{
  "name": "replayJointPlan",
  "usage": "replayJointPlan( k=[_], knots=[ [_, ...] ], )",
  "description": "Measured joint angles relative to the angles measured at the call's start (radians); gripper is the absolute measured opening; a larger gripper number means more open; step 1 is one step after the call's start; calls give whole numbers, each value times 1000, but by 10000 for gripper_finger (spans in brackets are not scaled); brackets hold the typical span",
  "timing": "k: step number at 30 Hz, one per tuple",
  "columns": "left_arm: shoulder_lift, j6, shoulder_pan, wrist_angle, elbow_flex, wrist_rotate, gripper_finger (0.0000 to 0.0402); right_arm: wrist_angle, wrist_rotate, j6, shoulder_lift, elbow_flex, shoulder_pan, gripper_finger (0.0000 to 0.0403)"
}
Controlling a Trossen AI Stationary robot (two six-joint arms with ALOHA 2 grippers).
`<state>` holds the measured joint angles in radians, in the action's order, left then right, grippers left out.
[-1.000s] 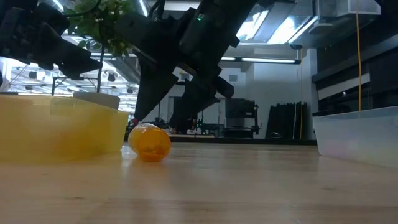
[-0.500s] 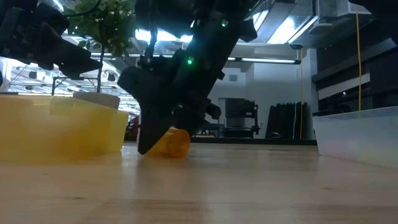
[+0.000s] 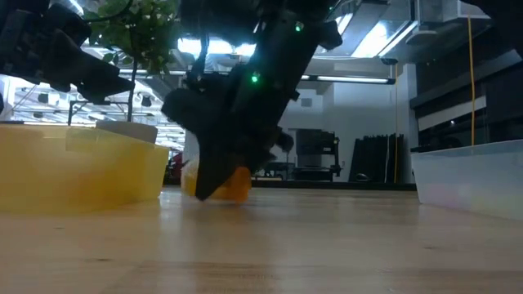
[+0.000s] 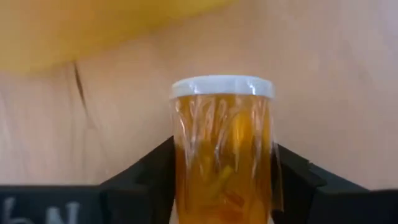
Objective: Pick and place medicine bottles into bin by pill shape (circle, oval)
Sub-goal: Put the orange pill bottle into the yellow bin
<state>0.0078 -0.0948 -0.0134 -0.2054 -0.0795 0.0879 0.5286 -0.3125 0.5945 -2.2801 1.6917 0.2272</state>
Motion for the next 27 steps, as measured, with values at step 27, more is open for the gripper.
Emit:
replayJointPlan(
  k=[27],
  knots=[
    [0, 0, 0, 0, 0, 0, 229, -480, 115, -447, 45, 135, 43, 213]
  ],
)
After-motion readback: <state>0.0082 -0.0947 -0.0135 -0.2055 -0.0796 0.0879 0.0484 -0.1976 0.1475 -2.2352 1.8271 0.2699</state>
